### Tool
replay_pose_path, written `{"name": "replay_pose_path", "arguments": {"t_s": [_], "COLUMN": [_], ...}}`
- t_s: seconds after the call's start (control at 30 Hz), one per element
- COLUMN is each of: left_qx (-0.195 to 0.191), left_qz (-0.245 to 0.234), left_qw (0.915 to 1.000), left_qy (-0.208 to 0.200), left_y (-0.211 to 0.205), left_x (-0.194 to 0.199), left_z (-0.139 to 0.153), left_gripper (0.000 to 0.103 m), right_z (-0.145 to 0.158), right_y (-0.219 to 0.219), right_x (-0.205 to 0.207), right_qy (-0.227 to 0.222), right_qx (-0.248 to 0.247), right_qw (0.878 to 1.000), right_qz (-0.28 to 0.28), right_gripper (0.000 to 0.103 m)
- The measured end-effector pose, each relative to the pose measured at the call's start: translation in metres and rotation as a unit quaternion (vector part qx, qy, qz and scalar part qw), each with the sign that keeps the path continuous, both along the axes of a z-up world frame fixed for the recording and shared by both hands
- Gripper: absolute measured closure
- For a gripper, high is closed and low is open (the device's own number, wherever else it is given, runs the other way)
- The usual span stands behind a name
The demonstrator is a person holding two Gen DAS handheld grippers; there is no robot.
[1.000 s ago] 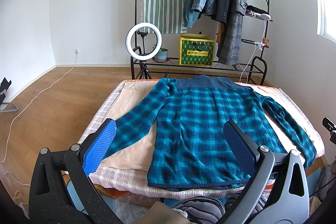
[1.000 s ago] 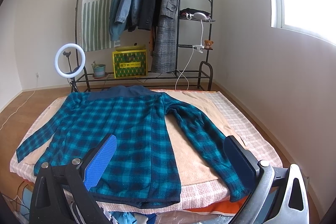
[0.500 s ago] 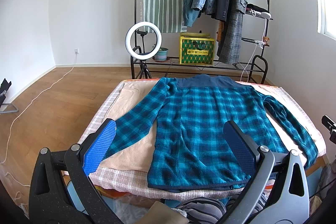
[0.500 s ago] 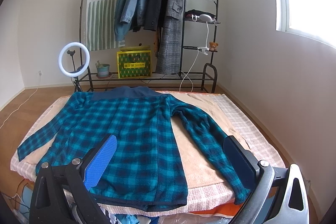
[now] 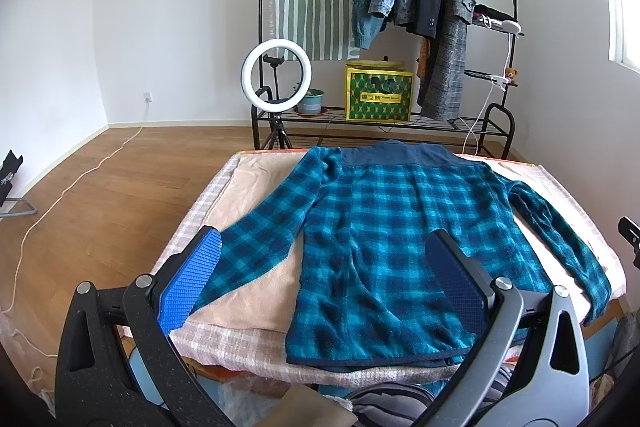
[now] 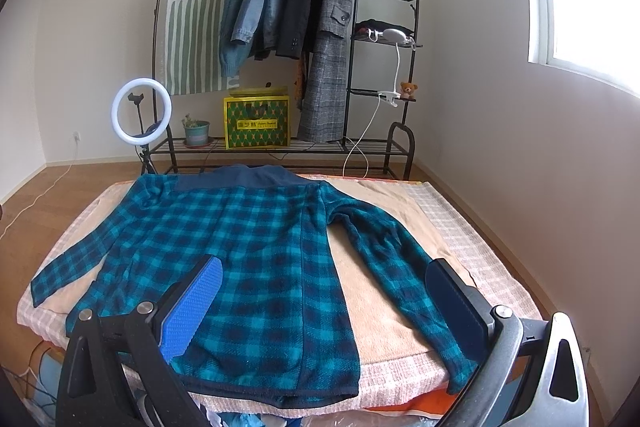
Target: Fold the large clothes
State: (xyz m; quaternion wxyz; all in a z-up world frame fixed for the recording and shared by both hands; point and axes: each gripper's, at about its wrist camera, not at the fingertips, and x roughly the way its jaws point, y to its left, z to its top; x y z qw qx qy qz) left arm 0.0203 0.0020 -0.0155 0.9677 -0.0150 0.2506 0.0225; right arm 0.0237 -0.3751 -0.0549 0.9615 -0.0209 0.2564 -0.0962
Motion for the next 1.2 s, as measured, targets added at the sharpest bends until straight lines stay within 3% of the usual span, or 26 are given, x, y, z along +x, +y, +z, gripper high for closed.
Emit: {"name": "replay_pose_path", "arguments": {"t_s": [0.57, 0.83, 1.03, 1.13, 1.2], "left_qx": [0.014, -0.042, -0.03, -0.034, -0.036], "left_qz": [0.033, 0.02, 0.04, 0.043, 0.045], "left_qw": [0.9993, 0.9989, 0.9988, 0.9979, 0.9968], "left_qy": [-0.007, -0.008, 0.001, 0.033, 0.055], "left_y": [0.038, 0.1, 0.153, 0.179, 0.194], "left_x": [0.04, 0.076, 0.114, 0.142, 0.158], "left_z": [0.001, -0.02, -0.044, -0.063, -0.076], "left_gripper": [0.0, 0.0, 0.001, 0.012, 0.029], "right_z": [0.018, 0.026, 0.034, 0.036, 0.037], "right_y": [0.011, -0.008, -0.027, -0.027, -0.024], "right_x": [0.04, 0.067, 0.088, 0.099, 0.107], "right_qy": [-0.014, -0.023, -0.038, -0.034, -0.033], "right_qx": [-0.019, -0.05, -0.056, -0.056, -0.059], "right_qw": [1.0, 0.998, 0.997, 0.998, 0.998], "right_qz": [0.003, -0.025, -0.028, -0.021, -0.014], "right_gripper": [0.0, 0.0, 0.0, 0.0, 0.001]}}
